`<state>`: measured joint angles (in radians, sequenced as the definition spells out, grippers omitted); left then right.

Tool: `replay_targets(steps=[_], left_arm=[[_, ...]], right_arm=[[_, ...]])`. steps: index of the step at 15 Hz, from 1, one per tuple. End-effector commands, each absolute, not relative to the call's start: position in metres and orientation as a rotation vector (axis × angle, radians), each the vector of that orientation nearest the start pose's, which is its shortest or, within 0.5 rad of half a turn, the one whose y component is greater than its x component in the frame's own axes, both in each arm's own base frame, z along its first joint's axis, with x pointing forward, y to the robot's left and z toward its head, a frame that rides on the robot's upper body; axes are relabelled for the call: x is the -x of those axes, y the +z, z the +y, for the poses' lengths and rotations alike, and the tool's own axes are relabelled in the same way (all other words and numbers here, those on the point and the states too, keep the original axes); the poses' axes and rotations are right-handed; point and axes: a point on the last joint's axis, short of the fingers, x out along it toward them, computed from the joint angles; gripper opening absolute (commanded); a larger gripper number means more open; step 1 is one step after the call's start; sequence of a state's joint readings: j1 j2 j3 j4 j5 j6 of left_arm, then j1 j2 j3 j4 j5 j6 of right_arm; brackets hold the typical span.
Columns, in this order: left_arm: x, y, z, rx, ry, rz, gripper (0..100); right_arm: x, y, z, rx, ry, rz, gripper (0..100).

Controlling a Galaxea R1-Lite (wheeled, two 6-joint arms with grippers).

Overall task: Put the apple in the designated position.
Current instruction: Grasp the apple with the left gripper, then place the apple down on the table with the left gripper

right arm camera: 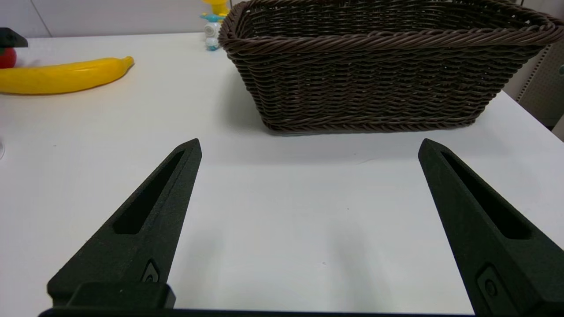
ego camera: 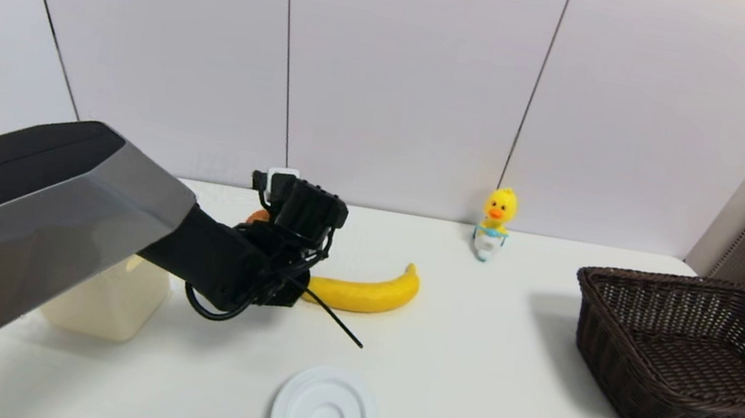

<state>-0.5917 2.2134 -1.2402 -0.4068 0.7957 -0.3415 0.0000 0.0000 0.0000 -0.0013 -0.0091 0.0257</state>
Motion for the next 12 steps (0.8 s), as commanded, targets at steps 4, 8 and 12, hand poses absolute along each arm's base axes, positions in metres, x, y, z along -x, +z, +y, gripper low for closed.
replay_targets(steps=[4,8,12], left_arm=[[-0.367,0.080,-0.217,-0.031,0.293,0.398,0],[-0.366,0.085,-0.217,-0.026,0.290,0.392,0],[-0.360,0.116,-0.214,-0.013,0.228,0.372,0]], right_arm=[[0.023,0.076,0.000,-0.026,-0.009,-0.002,100],[0.023,0.076,0.000,-0.026,-0.009,-0.002,100],[0.023,0.076,0.000,-0.026,-0.009,-0.002,100]])
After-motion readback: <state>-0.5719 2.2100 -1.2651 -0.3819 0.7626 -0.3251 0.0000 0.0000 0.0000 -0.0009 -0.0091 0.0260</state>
